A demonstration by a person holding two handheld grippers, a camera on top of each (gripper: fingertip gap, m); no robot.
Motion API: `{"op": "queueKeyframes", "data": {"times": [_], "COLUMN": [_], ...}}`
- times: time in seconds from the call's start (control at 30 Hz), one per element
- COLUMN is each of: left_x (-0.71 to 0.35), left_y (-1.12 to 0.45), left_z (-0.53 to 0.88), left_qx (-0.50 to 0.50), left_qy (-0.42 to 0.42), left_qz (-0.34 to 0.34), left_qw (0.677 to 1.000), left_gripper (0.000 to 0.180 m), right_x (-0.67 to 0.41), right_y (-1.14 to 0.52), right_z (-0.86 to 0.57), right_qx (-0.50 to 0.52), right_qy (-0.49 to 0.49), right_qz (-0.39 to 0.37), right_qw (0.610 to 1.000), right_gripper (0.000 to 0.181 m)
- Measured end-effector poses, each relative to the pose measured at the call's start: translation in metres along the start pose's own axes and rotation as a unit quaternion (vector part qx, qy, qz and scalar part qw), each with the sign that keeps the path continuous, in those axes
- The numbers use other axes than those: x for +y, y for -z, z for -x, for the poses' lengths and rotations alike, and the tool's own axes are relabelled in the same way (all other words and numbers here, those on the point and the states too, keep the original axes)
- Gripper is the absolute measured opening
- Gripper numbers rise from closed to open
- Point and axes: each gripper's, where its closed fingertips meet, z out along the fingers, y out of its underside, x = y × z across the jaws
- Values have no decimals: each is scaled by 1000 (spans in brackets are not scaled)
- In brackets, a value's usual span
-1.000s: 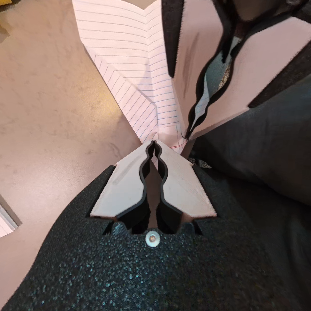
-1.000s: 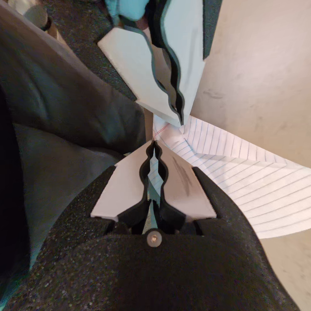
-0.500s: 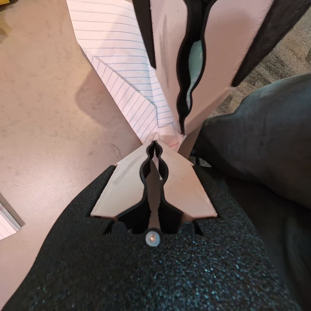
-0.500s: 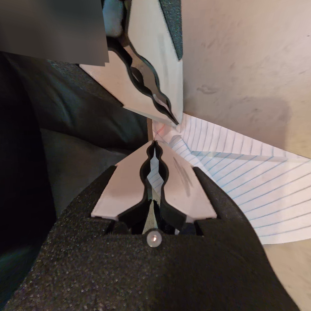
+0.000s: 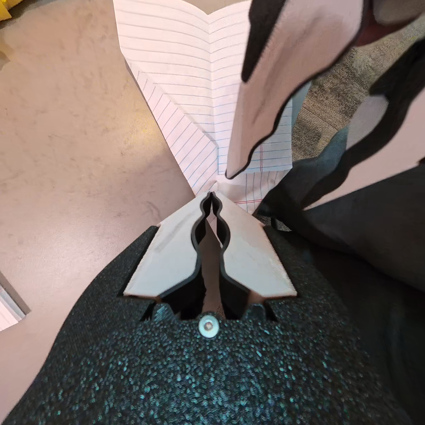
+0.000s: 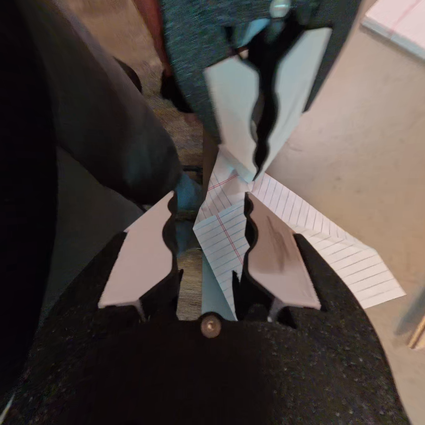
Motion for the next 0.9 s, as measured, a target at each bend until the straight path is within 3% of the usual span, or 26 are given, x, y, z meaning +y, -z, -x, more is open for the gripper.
{"op": "queueKeyframes", "data": {"times": [0.07, 0.13, 0.4, 0.6, 0.9], "left_x": [0, 0, 0, 0, 0], "left_y": [0, 0, 0, 0, 0], "left_z": [0, 0, 0, 0, 0], "left_qx": [3, 9, 10, 7, 9], "left_qy": [2, 10, 20, 16, 15], "left_qz": [0, -5, -9, -6, -4], "left_qw": [1000, 1000, 1000, 1000, 1000], "left_gripper": [0, 0, 0, 0, 0], "right_x": [6, 11, 13, 7, 4], "right_y": [-7, -14, -13, -8, -12], "right_z": [-3, 1, -3, -9, 3], "right_qx": [61, 90, 186, 213, 207], "right_qy": [68, 106, 181, 187, 201], "right_qz": [19, 26, 53, 49, 45], "right_qw": [996, 990, 964, 958, 956], "right_gripper": [69, 68, 22, 47, 43]}}
